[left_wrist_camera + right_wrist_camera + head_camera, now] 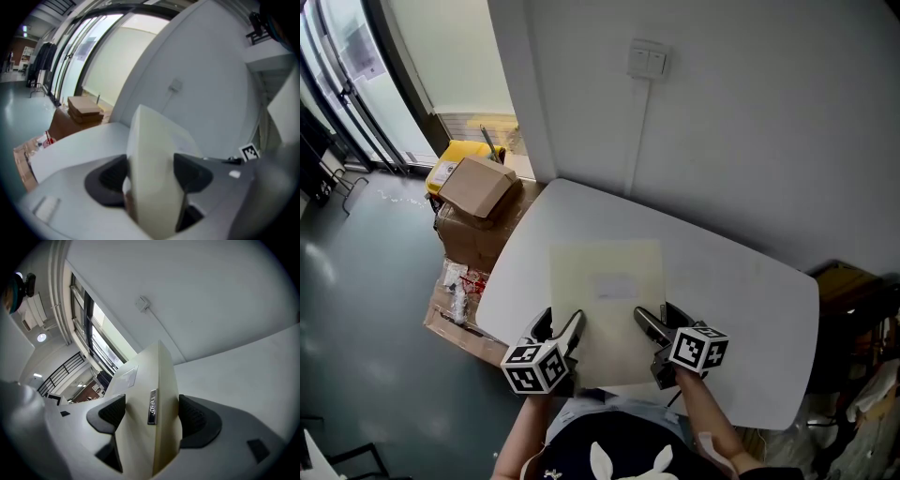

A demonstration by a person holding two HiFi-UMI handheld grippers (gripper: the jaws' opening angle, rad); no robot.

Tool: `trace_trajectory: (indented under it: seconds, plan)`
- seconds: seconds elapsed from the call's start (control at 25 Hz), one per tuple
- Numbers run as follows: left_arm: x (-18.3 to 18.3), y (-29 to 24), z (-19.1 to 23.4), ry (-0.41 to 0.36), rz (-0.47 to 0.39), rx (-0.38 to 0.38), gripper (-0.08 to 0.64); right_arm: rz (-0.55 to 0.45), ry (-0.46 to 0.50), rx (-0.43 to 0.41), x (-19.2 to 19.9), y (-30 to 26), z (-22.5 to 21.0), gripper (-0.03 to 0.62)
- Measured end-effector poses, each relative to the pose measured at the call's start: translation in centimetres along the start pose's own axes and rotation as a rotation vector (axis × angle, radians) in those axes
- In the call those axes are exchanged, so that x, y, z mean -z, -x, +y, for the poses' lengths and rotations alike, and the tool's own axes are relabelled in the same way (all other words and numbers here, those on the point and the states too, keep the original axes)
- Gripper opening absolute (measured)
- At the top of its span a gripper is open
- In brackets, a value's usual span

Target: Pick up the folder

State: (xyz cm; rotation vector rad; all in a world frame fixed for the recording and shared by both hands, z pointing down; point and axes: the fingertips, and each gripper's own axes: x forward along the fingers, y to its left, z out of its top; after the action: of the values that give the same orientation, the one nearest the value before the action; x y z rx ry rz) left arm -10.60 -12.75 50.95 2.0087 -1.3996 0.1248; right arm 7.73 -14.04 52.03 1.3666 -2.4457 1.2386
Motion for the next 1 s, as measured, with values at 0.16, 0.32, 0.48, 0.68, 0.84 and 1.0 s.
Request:
trace_trajectory:
  seconds: [0.16, 0.32, 0.48, 0.68, 0.84, 1.0]
  plan:
    - [-1.0, 0.6, -0.7, -0.022, -0.024, 0.002, 0.304, -0.02, 0.014, -0.012, -0.8, 0.5, 0.7, 0.321]
    - [-2.0, 1.4, -1.5, -0.035, -0.051, 0.011, 0.304, -0.046, 0.035, -0.021, -1.7, 1.4, 1.7, 0.321]
    - [-3.6, 2.5, -2.5, -0.051, -0.099, 0.025, 0.304, -0.084, 0.077, -0.033, -3.3, 2.4, 3.3, 0.321]
    - [-5.5, 4.0, -3.7, -0.073, -0.167, 0.029, 0.304, -0.125, 0.137, -0.054, -5.3, 3.5, 5.1, 0.321]
    - [-6.0, 5.0, -4.2, -0.08, -0.192, 0.027, 0.304, -0.136, 0.16, -0.064, -5.6, 4.2, 6.0, 0.321]
    - [-6.0, 5.6, -4.5, -0.078, -0.202, 0.028, 0.305, -0.14, 0.174, -0.064, -5.7, 4.8, 6.6, 0.321]
